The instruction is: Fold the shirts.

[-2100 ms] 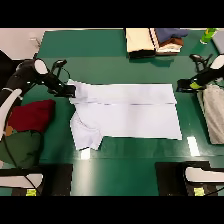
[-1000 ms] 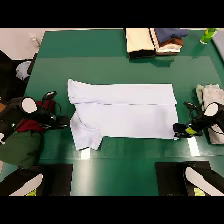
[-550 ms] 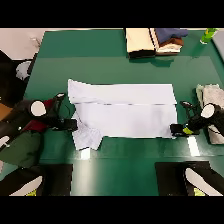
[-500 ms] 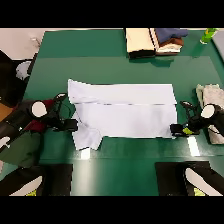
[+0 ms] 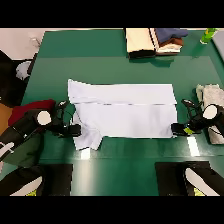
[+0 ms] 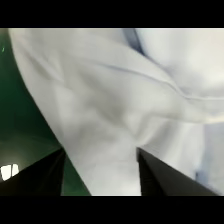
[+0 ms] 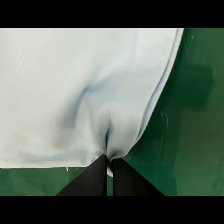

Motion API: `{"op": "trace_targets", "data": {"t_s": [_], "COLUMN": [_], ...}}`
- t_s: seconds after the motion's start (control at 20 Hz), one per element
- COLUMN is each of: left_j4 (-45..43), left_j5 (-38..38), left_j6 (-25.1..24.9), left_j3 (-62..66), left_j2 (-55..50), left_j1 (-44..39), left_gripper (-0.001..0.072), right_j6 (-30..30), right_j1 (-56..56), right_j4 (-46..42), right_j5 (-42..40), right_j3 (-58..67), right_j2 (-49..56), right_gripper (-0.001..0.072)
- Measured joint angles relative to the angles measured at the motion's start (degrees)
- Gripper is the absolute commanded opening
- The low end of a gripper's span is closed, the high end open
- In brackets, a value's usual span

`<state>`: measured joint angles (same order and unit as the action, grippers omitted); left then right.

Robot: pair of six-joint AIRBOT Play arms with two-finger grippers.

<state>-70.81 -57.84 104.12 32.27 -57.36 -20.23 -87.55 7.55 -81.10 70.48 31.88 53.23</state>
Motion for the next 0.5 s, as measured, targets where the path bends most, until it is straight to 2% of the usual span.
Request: {"op": "trace_targets", "data": {"t_s": [0.1, 0.3, 0.5], "left_j4": [0.46, 0.31, -3.56], "left_j5": [0.90, 0.22, -4.48], "left_j6": [0.00, -1.05, -1.60], "left_j3": [-0.31, 1.38, 5.79], "left_j2": [-0.20, 0.00, 3.65], "left_j1": [-0.02, -0.11, -0.11], "left_gripper": [0.0031, 0.0026, 0.0025], "right_j6": [-0.02, 0.00, 0.55], "right_j1": [0.00, 0.00, 0.00], "right_j4": [0.02, 0.00, -0.26], "right_j5": [0.09, 0.48, 4.00], "right_j3": [0.00, 0.28, 3.41], "right_j2": [-0.04, -0.07, -0.11], "right_gripper": [0.0021, 0.0020, 0.0020]}}
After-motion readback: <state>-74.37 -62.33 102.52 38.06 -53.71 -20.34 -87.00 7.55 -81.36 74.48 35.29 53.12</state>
